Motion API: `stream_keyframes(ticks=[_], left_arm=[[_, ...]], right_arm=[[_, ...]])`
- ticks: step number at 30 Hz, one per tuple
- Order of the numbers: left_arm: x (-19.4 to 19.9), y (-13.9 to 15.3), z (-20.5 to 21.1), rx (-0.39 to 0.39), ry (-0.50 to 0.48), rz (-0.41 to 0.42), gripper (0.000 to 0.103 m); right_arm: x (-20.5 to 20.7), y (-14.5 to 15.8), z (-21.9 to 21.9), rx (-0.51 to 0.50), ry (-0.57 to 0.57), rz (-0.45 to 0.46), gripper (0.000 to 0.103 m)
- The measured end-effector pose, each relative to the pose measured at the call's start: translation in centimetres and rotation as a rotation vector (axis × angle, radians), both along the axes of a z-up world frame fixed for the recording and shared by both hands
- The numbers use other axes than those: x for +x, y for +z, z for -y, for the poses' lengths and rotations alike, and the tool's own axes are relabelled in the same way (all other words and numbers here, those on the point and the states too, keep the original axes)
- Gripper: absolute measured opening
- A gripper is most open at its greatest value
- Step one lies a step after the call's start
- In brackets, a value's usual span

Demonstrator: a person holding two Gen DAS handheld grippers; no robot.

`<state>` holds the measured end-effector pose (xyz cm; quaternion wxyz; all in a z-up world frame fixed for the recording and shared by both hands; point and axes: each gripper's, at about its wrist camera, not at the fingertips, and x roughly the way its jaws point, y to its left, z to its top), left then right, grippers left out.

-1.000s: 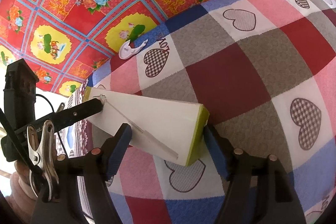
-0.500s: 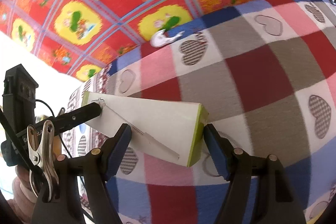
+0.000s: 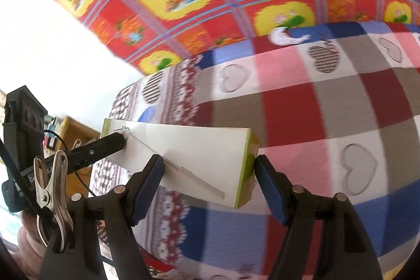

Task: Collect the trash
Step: 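Lift the selfie stick box with both tools and carry it to the bucket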

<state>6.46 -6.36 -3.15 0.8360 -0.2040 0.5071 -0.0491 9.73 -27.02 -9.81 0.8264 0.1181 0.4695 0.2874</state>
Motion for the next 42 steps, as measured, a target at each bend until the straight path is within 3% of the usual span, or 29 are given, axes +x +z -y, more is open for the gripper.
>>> stream_keyframes(ticks=[21, 30, 42], left_arm=[[-15.2, 2.8, -18.7, 0.030, 0.239, 0.080, 0.066], [-18.9, 2.9, -25.7, 0.005, 0.434, 0.094, 0.066], [-20.5, 2.3, -32.7, 0.023, 0.670, 0.094, 0.065]], right_arm=[[-11.5, 2.0, -18.5, 0.005, 0.215, 0.056, 0.073], [-12.2, 3.1, -27.2, -0.030, 0.388, 0.085, 0.073], [-9.5, 2.9, -37.8, -0.045, 0.623, 0.092, 0.073]])
